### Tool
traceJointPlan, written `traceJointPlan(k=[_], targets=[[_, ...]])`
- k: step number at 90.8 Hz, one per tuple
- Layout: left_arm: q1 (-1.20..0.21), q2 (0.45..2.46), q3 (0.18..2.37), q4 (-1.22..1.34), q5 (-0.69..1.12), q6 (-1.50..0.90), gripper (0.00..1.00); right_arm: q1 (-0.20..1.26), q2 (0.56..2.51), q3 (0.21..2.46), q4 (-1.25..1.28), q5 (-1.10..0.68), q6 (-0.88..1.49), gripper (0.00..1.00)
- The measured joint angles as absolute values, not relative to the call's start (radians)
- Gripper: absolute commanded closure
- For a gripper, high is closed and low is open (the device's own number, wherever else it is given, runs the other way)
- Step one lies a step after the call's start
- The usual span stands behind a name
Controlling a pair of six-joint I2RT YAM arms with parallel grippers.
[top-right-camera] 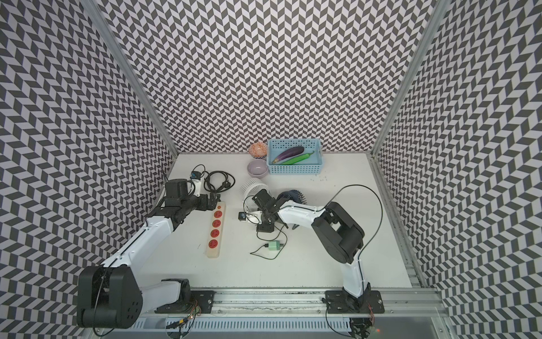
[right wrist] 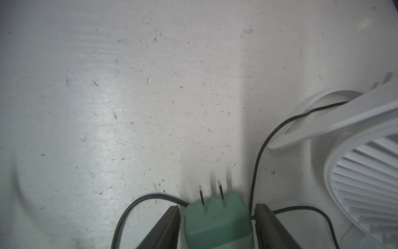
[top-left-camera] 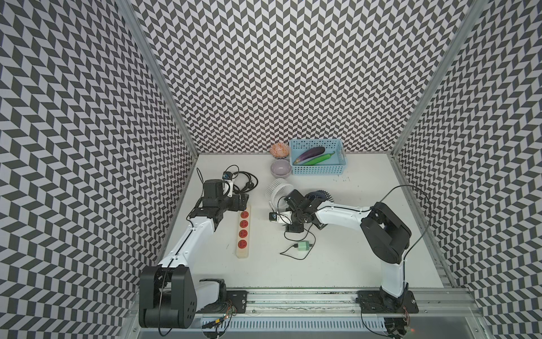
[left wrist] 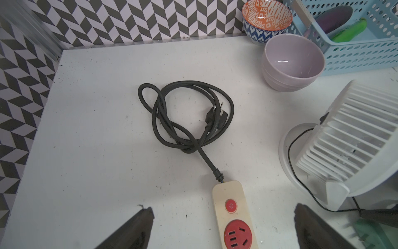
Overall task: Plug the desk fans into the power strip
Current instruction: Pick up the plug from the center of the board.
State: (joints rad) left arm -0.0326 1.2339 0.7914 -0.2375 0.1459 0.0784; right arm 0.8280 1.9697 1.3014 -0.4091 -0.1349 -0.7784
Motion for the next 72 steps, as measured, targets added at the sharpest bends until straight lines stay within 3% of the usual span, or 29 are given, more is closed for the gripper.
traceJointPlan(k=[37,72], targets=[[-0.035,1.234,0.785,-0.236,0.143,0.085,0.00,0.822,1.971,1.318,-0.419,-0.169,-0.775,0.69],[-0.040,1.234,0.818,-0.265,0.134,0.094,0.00,0.768,1.913,1.367,-0.414,-0.292,-0.651,0.78]])
